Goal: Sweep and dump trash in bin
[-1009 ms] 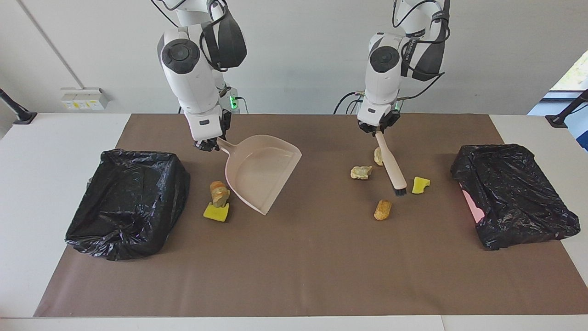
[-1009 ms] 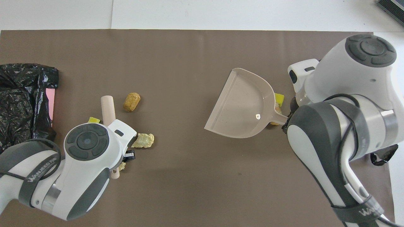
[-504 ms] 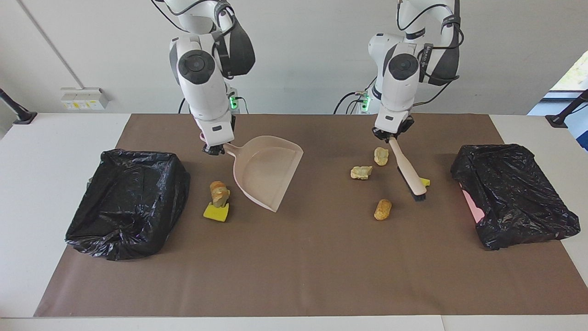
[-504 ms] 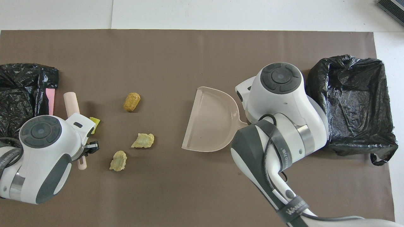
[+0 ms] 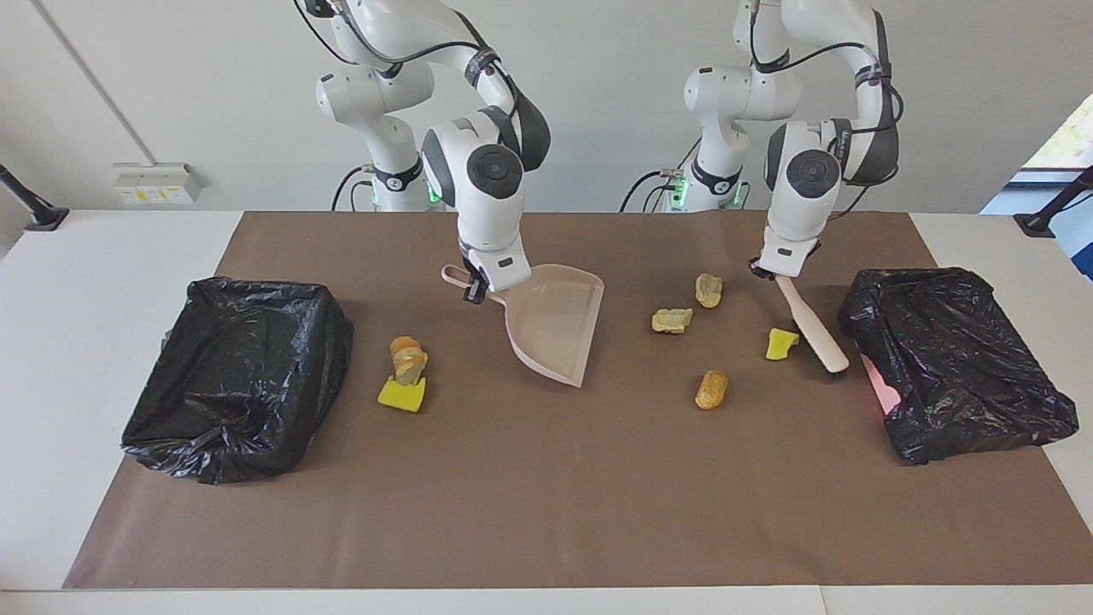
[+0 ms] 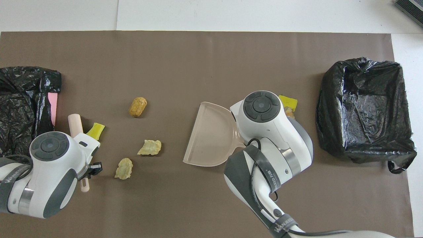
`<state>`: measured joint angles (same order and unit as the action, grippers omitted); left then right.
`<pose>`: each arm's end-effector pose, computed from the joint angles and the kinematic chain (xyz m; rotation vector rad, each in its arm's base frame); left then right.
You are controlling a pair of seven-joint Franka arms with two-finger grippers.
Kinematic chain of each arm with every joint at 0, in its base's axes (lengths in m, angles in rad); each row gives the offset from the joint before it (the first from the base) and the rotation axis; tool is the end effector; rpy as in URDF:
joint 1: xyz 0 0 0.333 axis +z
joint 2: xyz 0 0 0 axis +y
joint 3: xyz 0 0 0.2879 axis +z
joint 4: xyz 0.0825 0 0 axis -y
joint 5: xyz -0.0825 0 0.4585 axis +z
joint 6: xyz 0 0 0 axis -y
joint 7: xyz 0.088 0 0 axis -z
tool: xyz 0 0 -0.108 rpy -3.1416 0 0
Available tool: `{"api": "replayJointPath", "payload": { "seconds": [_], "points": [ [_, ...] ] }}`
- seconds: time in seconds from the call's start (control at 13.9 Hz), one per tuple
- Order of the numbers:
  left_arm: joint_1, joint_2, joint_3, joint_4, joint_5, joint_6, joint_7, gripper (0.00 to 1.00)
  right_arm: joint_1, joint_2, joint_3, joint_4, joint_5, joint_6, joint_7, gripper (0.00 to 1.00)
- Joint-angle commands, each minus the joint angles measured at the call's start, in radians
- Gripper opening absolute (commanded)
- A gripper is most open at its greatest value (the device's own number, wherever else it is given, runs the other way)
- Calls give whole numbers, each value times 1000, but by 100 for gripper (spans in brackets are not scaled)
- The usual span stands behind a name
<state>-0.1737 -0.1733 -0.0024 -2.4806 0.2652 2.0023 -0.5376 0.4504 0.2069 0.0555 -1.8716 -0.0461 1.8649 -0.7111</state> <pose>0.4751 -0.0682 0.2561 -2.7968 -0.2991 0.2935 0.5652 0.3083 0.3230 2.5392 1.8034 -0.3364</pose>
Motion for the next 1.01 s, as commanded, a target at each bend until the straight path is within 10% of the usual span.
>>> {"api": "replayJointPath", "payload": {
  "seconds": [0.0,0.5,0.94],
  "points": [
    [-65,-54,-5,-54,-6,-11,-8,0,30,25,3,-21,-21,69,39,0],
    [-248,-3,-4,9,-260,18,67,0,47,45,3,-21,-20,83,73,0],
    [-268,15,-7,178,-274,-218,38,0,47,45,3,-20,-21,77,73,0]
  ]
}}
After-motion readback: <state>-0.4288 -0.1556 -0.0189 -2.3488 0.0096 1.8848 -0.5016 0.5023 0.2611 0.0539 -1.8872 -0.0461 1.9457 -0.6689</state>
